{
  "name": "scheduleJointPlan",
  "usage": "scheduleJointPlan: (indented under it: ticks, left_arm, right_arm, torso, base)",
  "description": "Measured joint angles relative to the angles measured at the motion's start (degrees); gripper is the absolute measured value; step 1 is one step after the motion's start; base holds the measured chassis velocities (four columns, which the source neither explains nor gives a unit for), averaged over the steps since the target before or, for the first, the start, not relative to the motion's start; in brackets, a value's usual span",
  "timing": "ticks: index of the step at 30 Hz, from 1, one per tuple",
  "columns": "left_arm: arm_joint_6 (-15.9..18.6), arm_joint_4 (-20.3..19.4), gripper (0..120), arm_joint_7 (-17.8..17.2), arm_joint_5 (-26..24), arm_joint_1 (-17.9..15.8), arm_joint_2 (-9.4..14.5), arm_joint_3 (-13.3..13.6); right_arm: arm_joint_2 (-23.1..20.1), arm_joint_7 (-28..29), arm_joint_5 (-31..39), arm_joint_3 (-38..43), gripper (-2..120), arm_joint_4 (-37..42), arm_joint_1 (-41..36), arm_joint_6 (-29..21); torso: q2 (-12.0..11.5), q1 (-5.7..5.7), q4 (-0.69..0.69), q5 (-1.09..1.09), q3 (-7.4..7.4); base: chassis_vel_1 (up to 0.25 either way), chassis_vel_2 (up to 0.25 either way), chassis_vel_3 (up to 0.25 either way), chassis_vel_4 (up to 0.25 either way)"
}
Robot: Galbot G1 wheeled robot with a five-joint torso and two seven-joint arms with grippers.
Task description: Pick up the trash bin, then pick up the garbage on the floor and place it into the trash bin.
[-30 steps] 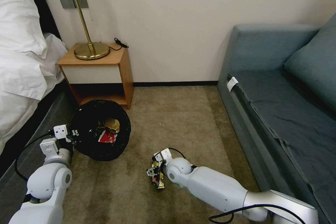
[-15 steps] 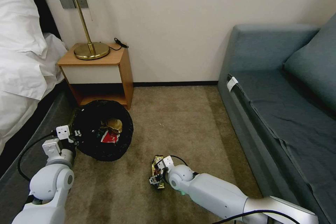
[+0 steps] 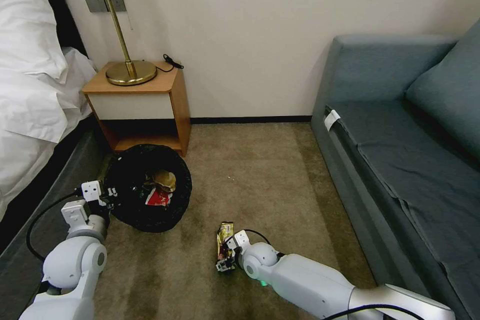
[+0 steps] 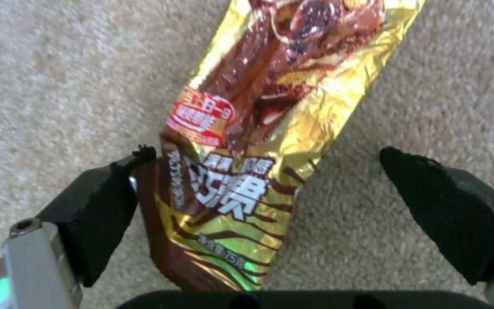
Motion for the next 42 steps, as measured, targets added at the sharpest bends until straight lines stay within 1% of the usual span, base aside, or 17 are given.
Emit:
scheduleJointPlan:
  ticks: [17,21,26,42]
  left_arm:
    - [-0.2,0.0,1,0.2,-0.1,-0.2,0.1,0.3]
    - [-0.2,0.0,1,0.2,-0.1,-0.2,0.2,0.3]
    - [-0.2,-0.1,1,0.2,-0.2,-0.2,0.3,0.2]
    - [-0.4,0.1,1,0.3,-0.4,-0.3,0.5,0.2]
  right_arm:
    - [0.5,-1.5,-1.5,0.0,100,-2.6,-0.5,0.9]
    - [0.5,-1.6,-1.6,0.0,100,-2.8,-0.5,0.9]
    - [0.4,-1.8,-1.7,0.0,96,-2.9,-0.8,0.8]
    - [0.0,-2.6,-1.7,0.1,96,-2.9,-1.3,0.7]
  torso:
    - [0.0,-0.01,0.01,0.01,-0.01]
    - [0.0,-0.01,0.00,0.00,-0.02]
    - [0.0,-0.01,-0.02,-0.01,-0.02]
    - [0.0,-0.01,-0.01,0.00,-0.01]
  base:
    - [0.000,0.000,0.000,0.000]
    - [0.000,0.000,0.000,0.000]
    - [0.000,0.000,0.000,0.000]
    - [0.000,0.000,0.000,0.000]
